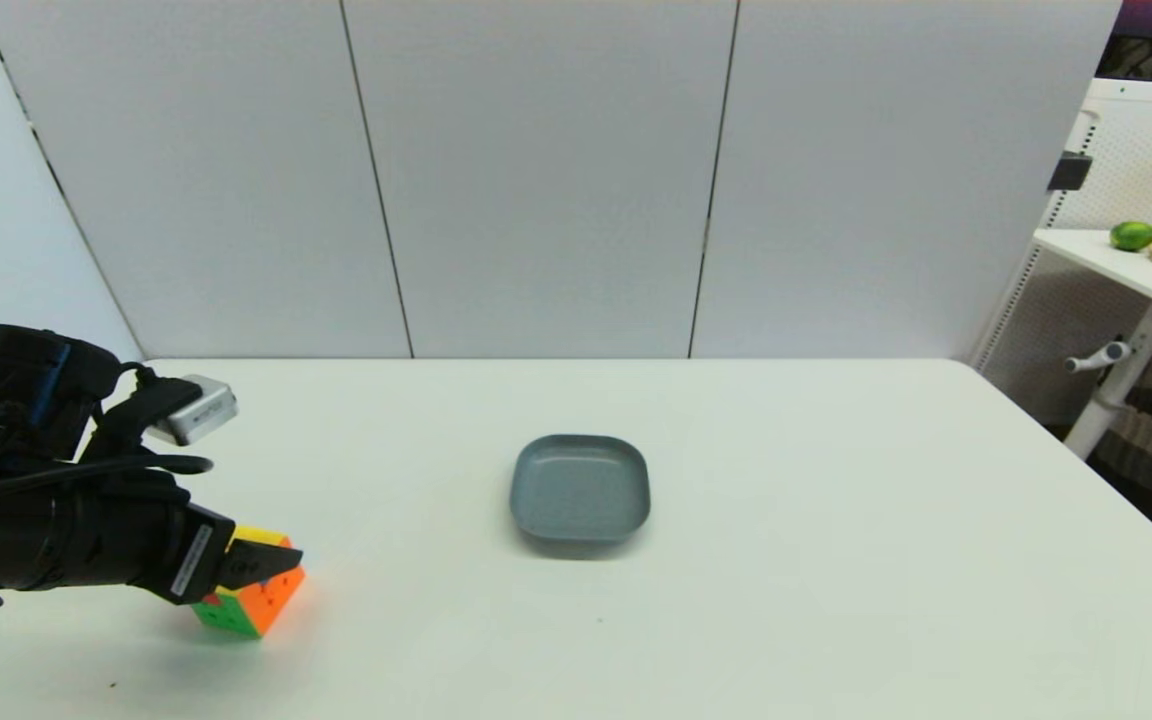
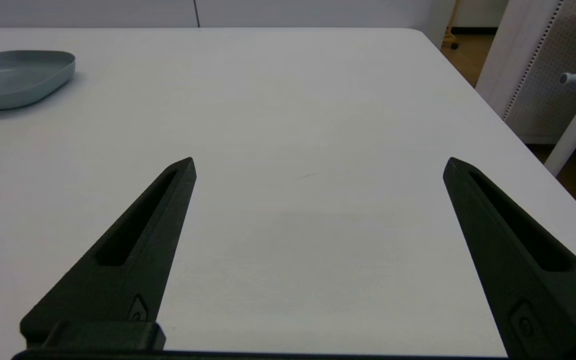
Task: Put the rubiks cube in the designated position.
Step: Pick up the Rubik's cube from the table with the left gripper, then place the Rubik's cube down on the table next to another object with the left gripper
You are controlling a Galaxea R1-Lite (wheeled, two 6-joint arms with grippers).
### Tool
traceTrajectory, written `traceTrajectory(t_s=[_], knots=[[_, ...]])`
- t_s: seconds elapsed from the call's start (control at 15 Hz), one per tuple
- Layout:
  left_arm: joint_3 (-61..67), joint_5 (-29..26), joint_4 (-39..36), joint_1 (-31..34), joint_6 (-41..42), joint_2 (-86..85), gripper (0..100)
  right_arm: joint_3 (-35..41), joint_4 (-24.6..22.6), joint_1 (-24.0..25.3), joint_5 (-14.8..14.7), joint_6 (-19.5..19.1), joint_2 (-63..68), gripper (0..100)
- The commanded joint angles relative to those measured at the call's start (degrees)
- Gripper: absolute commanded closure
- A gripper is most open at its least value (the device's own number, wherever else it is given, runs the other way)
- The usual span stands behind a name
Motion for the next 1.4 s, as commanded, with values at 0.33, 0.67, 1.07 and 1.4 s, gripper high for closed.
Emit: traceTrajectory(t_s=[0.33,0.67,1.07,1.4], knots=[[-0.42,1.14,1.97,0.56,0.0,3.46,0,0.0,-0.02,0.01,0.0,0.03,0.07,0],[-0.51,1.05,2.15,0.48,0.09,3.99,100,0.0,-0.02,0.01,0.0,0.03,0.07,0],[-0.68,1.05,3.73,0.56,0.09,4.69,100,0.0,-0.02,0.01,0.0,0.03,0.07,0],[-3.32,1.05,0.04,0.3,0.0,2.85,100,0.09,-0.02,0.01,0.0,0.03,0.07,0]])
